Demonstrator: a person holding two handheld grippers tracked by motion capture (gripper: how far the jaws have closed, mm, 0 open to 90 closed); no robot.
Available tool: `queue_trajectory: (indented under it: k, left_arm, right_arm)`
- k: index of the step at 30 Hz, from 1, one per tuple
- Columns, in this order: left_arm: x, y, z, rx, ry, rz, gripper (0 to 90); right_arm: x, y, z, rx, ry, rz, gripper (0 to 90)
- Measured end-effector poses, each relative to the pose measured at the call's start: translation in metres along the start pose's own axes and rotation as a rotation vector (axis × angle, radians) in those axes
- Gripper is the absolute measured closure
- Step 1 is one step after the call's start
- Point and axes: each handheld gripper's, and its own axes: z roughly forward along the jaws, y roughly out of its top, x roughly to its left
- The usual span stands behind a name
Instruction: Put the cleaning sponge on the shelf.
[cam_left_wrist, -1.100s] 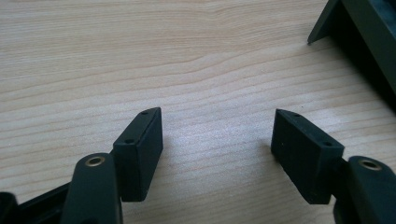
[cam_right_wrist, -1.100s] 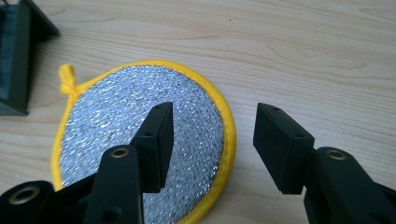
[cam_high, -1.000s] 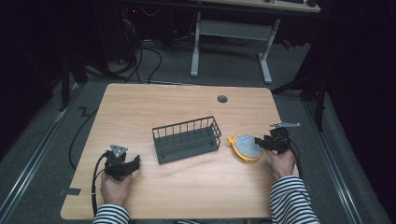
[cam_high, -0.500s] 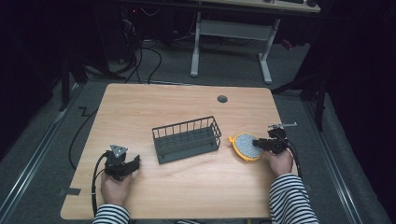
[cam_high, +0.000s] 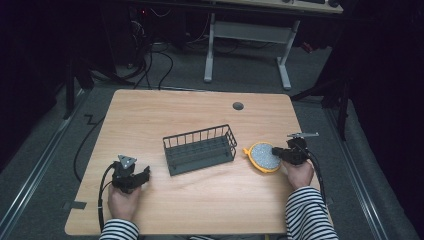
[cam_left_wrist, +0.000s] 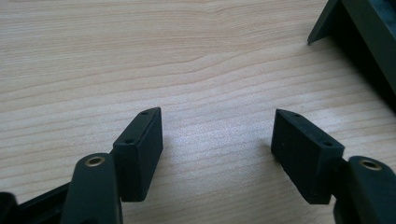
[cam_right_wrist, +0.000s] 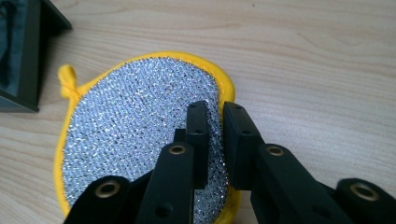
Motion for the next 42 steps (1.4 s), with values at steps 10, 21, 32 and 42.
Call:
queue_trajectory:
  k: [10,21,32,42]
  left_arm:
    - [0.0,0.0,0.0,0.0,-0.002,-0.001,34.4]
    - [-0.001,0.0,0.0,-0.001,-0.005,0.005,34.3]
    - [-0.001,0.0,0.0,-0.002,-0.005,0.004,34.3]
    - [-0.001,0.0,0.0,-0.002,-0.007,0.005,34.3]
  right_arm:
    - [0.002,0.003,-0.022,-0.074,0.018,-0.025,81.7]
    - [0.005,0.005,-0.047,-0.118,0.027,-0.059,81.6]
    - [0.025,0.028,-0.073,-0.183,0.055,-0.129,81.6]
    - [0.054,0.056,-0.081,-0.231,0.099,-0.203,81.7]
